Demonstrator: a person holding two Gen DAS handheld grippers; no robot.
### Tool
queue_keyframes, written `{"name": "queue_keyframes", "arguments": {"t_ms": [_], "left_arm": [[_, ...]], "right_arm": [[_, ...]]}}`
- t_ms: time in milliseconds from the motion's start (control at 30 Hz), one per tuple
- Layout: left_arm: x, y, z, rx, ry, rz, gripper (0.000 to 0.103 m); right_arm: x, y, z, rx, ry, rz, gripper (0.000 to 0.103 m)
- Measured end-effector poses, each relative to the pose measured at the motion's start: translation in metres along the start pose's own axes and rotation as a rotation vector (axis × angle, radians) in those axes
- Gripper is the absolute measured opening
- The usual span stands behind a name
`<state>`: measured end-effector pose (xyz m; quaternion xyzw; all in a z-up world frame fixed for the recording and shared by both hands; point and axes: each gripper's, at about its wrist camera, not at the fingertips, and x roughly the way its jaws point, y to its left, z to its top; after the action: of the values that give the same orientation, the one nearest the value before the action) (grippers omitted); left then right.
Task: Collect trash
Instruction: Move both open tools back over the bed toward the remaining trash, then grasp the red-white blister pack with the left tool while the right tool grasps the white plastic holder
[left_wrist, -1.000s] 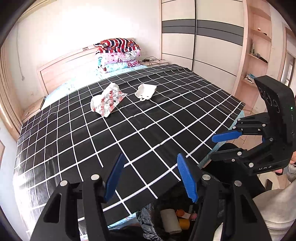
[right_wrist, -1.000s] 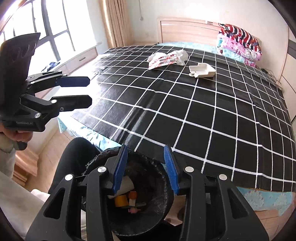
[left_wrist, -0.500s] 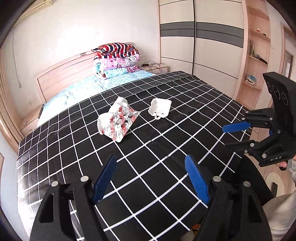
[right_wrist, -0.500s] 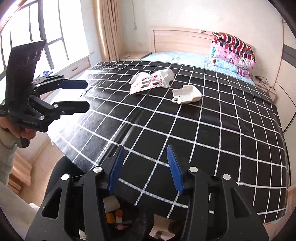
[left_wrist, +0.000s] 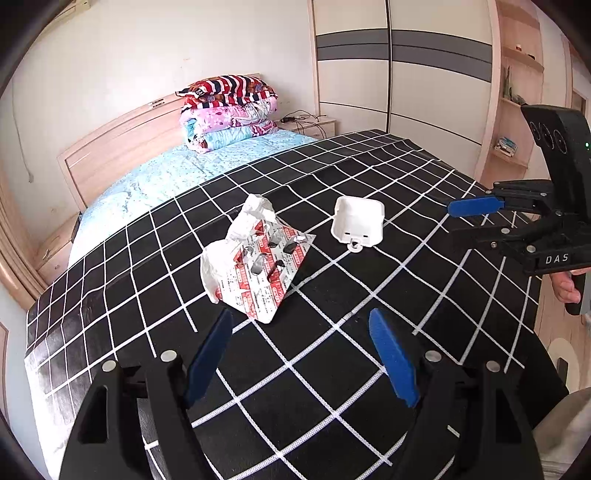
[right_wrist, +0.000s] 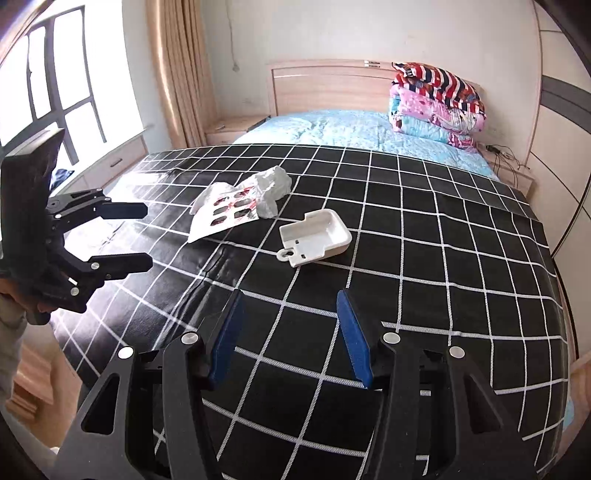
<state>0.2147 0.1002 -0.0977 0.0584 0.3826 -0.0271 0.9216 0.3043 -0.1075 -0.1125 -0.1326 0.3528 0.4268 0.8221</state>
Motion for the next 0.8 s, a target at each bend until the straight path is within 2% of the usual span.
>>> {"name": "queue_keyframes", "arguments": {"t_ms": [267,500,800], "left_arm": [[0.03,0.018,0.015,0.006,0.006,-0.021,0.074],[0.053,0.029,0.02,0.016,0.021,-0.043,0.074],[0.07,0.036,0.022,0.028,0.034,-0.083,0.074]], "right_arm": [[0.031,-0.018,0.026,0.005,0.022,-0.022,0.051],[0.053,-0.034,0.044,0.043,0.022,0.003,0.051],[0.079,-0.044,0.052,0.068,0.079,0.049,0.051]]}}
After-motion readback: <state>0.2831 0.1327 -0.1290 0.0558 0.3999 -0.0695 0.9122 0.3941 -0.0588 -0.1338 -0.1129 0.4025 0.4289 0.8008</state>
